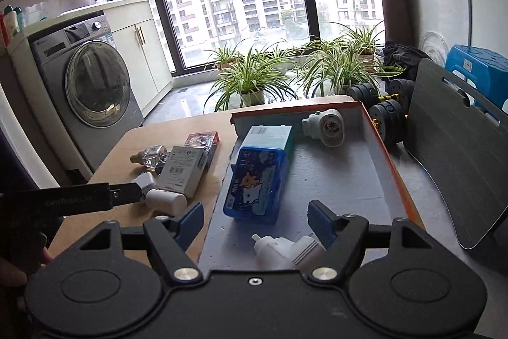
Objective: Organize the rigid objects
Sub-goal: 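Move left tool to the white charger cube while right tool approaches the white pill bottle, then close left tool on the white charger cube while right tool grasps the white pill bottle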
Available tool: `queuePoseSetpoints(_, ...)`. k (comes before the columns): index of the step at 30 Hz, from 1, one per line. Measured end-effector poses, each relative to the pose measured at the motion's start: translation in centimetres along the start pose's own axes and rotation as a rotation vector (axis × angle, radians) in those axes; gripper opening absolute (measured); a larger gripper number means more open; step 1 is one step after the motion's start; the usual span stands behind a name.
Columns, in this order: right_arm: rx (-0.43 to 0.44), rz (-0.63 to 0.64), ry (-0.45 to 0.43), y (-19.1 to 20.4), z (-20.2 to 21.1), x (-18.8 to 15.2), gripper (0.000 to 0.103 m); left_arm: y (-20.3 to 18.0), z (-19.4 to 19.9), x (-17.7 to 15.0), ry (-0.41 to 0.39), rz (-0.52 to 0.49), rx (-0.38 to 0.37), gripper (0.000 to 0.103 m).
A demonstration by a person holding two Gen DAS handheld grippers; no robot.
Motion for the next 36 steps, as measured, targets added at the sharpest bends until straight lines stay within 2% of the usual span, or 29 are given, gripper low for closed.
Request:
queuePoseSetpoints(5, 0.019, 0.055, 0.016, 2.4, -0.6, -0.2, 0.086, 3.6, 1.0, -1.0, 0.001, 0.063, 0.042, 0.092)
queuePoseSetpoints(12, 0.032, 0.107, 0.043, 4.4, -1.5, -0.6, 0.086, 6.4, 0.6, -1.5, 0.008, 0.119, 0.073, 0.093)
queuePoseSetpoints(19, 0.039, 0.134, 0.06, 5.4, -2.1, -0.9, 0.086, 7.5, -1.6, -0.3, 0.02, 0.164, 0.075, 0.093)
queuePoseSetpoints(25, 0.048, 0.142, 0.077, 5.6, -3.1, -1.0, 0.086, 7.2, -4.5, 2.2, 0.031, 0.204, 0.068, 0.093)
queuePoseSetpoints(30, 0.056, 0.14, 0.089, 5.5, -4.1, -0.9, 0.086, 7.2, -7.0, 3.7, 0.044, 0.22, 0.109, 0.093)
queuePoseSetpoints(32, 0.061, 0.14, 0.092, 5.5, -4.4, -0.8, 0.086, 7.5, -7.9, 3.8, 0.062, 0.232, 0.119, 0.092)
queuePoseSetpoints(34, 0.062, 0.144, 0.096, 5.6, -4.8, -0.7, 0.086, 7.8, -8.3, 3.7, 0.074, 0.228, 0.121, 0.085)
queuePoseSetpoints(36, 0.062, 0.148, 0.1, 5.7, -5.3, -0.6, 0.086, 8.2, -8.4, 3.3, 0.079, 0.21, 0.11, 0.085)
Point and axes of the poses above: each gripper's, at about its wrist camera, not at the fingertips, and z roughly against the way its jaws point, y to its left, x to its top, the point moved 8 cm from there along -z, roughly the way its jaws point, and after that the axes turned 14 degrees about y, right-handed, at the moved point
